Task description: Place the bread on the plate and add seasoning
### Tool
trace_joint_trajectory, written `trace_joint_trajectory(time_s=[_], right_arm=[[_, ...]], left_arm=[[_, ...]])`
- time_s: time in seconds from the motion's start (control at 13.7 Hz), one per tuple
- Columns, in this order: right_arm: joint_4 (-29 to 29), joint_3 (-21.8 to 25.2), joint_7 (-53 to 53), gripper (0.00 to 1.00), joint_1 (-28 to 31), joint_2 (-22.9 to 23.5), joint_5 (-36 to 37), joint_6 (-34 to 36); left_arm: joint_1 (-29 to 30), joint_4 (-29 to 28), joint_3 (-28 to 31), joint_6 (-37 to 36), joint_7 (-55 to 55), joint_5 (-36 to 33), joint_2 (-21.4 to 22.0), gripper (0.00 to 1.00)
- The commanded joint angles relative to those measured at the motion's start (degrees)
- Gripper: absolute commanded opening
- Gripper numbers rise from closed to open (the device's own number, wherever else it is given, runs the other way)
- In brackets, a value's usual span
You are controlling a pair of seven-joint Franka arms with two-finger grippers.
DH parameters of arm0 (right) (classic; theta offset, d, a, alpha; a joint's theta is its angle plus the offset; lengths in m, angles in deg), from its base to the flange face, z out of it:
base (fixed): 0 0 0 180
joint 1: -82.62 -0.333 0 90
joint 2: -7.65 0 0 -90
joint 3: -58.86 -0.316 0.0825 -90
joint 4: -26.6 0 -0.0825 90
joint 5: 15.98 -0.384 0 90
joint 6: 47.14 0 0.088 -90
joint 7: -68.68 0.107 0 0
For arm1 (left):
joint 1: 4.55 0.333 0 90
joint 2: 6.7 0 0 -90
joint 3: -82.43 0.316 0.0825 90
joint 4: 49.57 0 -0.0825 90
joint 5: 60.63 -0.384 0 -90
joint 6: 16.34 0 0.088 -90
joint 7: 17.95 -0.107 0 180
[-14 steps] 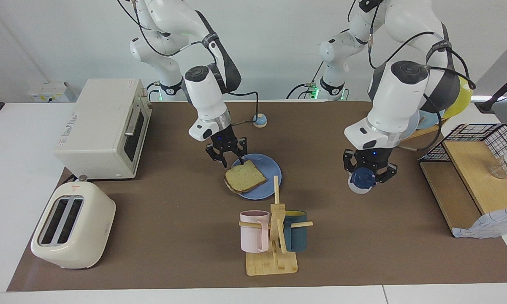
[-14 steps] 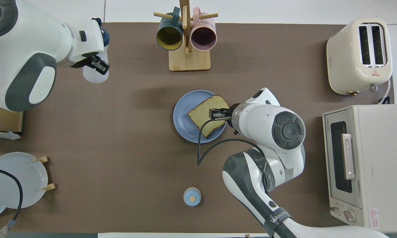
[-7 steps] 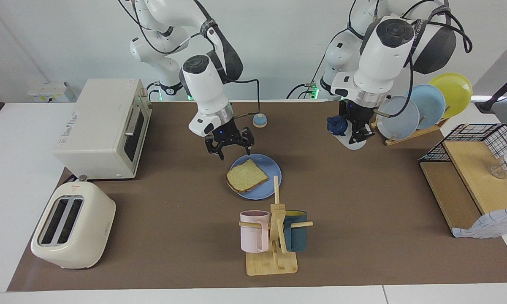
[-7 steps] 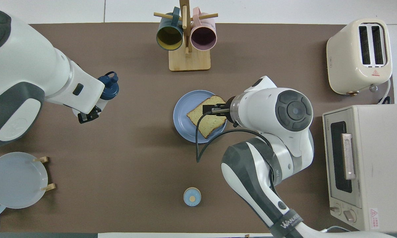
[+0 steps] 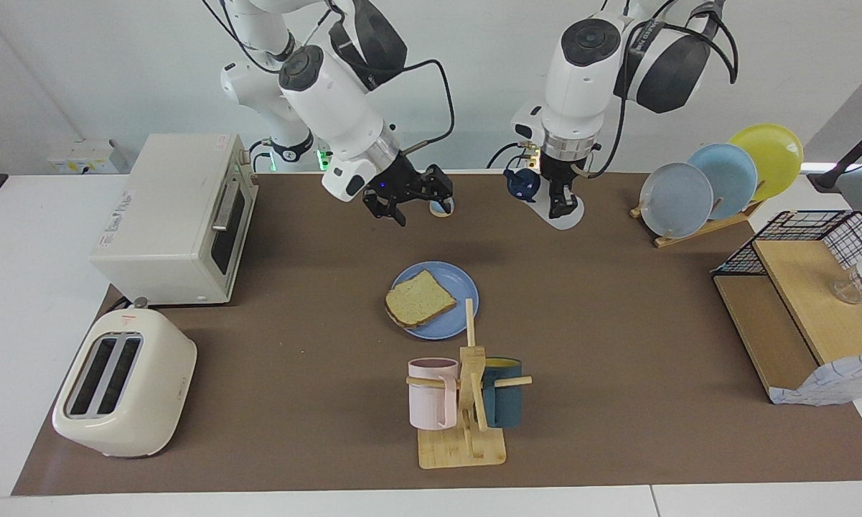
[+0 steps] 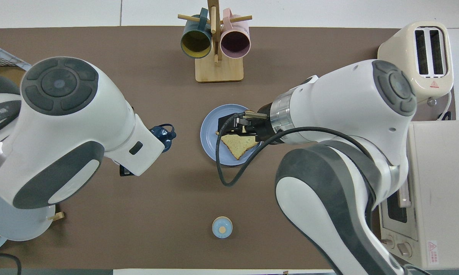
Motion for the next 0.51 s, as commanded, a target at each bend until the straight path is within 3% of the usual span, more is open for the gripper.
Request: trace_joint_trajectory(time_s=[0.0,0.07,0.29,0.44], right_arm=[[6.2,-0.4,6.8,1.0,0.7,-1.3,-3.3,6.4],[6.7,-0.6,8.3,0.95,0.5,-2.0,-3.5,6.5],[6.3,-0.8,10.7,0.66,-1.6,-2.3,-3.5,3.2],[5.9,-0.8,13.7,0.63,-2.6,-2.0,-3.5,-1.3]], left_arm=[[1.8,-0.9,-0.8,1.8,0.1,0.9,0.8,0.0],[1.8,-0.9,-0.8,2.4,0.1,1.4,0.7,0.0],[2.6,-0.8,-0.6,5.1,1.8,4.9,0.5,0.0],[2.7,-0.8,-0.4,6.5,2.8,6.2,0.5,0.0]])
